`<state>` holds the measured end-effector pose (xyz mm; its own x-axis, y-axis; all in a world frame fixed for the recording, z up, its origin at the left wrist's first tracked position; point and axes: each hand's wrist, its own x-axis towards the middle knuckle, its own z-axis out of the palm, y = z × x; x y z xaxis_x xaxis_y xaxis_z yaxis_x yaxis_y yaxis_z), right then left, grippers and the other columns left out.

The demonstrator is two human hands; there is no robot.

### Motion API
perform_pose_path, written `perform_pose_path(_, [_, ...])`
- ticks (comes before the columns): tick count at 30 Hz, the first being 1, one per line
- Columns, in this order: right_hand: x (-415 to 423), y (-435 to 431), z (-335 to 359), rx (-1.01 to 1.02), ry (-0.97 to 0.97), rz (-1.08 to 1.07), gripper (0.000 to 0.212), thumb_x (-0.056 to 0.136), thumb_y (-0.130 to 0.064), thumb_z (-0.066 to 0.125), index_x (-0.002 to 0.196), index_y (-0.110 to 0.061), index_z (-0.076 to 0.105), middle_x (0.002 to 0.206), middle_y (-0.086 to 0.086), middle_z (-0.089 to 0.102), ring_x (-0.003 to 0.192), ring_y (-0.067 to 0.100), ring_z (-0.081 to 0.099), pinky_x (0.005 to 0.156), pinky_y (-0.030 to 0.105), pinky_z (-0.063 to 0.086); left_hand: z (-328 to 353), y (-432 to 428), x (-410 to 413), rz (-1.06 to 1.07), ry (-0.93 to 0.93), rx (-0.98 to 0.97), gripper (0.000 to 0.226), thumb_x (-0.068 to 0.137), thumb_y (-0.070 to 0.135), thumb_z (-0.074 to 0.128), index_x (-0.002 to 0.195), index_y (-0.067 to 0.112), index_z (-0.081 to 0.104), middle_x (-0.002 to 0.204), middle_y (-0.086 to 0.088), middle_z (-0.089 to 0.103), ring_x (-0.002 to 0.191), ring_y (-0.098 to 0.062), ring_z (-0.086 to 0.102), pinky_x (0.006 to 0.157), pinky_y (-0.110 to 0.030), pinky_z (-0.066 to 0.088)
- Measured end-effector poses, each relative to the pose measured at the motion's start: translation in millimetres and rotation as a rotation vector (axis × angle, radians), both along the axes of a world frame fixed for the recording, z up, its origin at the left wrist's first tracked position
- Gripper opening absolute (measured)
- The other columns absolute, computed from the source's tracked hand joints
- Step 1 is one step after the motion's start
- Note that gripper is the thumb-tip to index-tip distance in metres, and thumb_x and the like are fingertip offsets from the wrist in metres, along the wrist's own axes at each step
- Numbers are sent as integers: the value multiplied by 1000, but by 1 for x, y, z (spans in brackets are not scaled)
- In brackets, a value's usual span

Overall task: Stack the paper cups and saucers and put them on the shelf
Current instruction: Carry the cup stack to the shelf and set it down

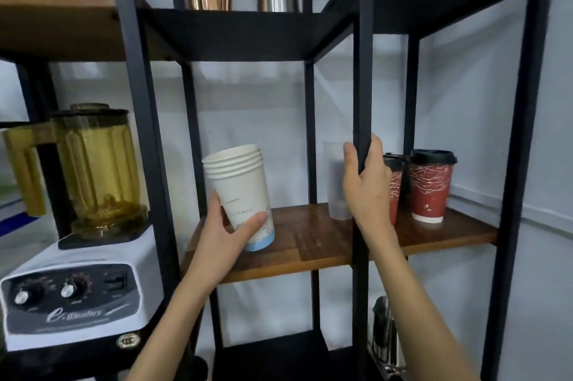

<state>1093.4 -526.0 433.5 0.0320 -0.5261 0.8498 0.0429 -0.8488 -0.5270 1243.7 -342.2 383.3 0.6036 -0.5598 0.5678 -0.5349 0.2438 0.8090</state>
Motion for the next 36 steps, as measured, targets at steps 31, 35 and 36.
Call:
perform_pose_path(31, [3,-12,-4,61,-15,168,47,100,-42,49,140,-18,42,110,-9,62,88,-22,54,72,-5,42,-12,-84,45,43,39,364,67,78,25,82,128,22,38,130,0,57,114,-15,57,88,-25,46])
perform_pose_path(35, [3,-9,-3,81,-40,180,47,99,-42,49,139,-18,43,101,-23,59,90,-24,54,71,-7,39,-12,-85,44,78,-4,373,66,77,28,82,128,19,40,129,-1,58,114,-16,56,84,-22,45])
perform_pose_path(36, [2,-8,-2,87,-44,180,47,100,-42,50,139,-17,43,100,-28,57,91,-24,54,71,-8,38,-11,-85,44,89,-14,376,68,77,28,82,130,17,41,131,-2,58,115,-16,56,86,-24,45])
